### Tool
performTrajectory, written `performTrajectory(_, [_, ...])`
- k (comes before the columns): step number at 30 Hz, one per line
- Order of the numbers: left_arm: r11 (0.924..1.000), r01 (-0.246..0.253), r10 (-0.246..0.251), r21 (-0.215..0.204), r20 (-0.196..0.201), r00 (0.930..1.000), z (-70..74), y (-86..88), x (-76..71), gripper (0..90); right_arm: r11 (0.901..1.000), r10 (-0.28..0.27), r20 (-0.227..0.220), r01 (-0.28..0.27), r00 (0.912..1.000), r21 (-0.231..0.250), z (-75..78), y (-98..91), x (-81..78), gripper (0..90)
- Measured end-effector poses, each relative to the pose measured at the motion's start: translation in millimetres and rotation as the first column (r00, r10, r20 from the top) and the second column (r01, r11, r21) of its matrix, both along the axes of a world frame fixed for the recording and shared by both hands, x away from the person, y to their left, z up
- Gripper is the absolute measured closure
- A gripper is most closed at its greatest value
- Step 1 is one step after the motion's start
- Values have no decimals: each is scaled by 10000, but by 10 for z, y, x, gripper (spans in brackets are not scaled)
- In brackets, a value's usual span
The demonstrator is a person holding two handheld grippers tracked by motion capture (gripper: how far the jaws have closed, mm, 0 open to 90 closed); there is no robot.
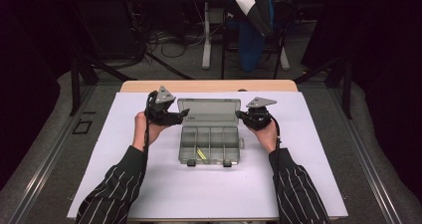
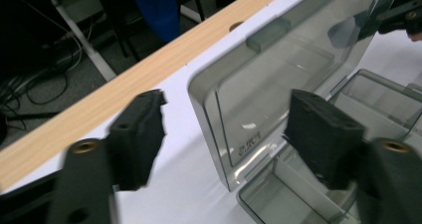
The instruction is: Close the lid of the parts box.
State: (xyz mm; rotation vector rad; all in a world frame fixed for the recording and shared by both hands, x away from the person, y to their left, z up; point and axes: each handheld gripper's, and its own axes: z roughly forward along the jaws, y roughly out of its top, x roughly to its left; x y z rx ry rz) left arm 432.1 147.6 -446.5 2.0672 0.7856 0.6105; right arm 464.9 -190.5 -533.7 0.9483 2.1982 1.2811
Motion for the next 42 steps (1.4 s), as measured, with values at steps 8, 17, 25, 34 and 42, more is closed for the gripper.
performTrajectory(8, [9991,403,-408,139,337,9986,41,33,9,650,10000,-30,3,30,10000,-88,18,-6,-7,900])
performTrajectory(17, [9967,702,-722,409,481,9962,40,71,18,742,9999,-12,-65,11,10000,-171,97,-68,-50,855])
performTrajectory(25, [9965,704,-723,451,426,9965,38,72,17,755,9998,75,-1,-75,10000,-185,320,-228,-199,751])
performTrajectory(34, [9969,739,-747,284,291,9968,25,89,22,765,9976,666,16,-665,9978,-198,547,-239,-344,677])
performTrajectory(42, [9963,825,-829,229,198,9964,27,99,25,767,9965,810,244,-804,9964,-238,675,-36,-347,655])
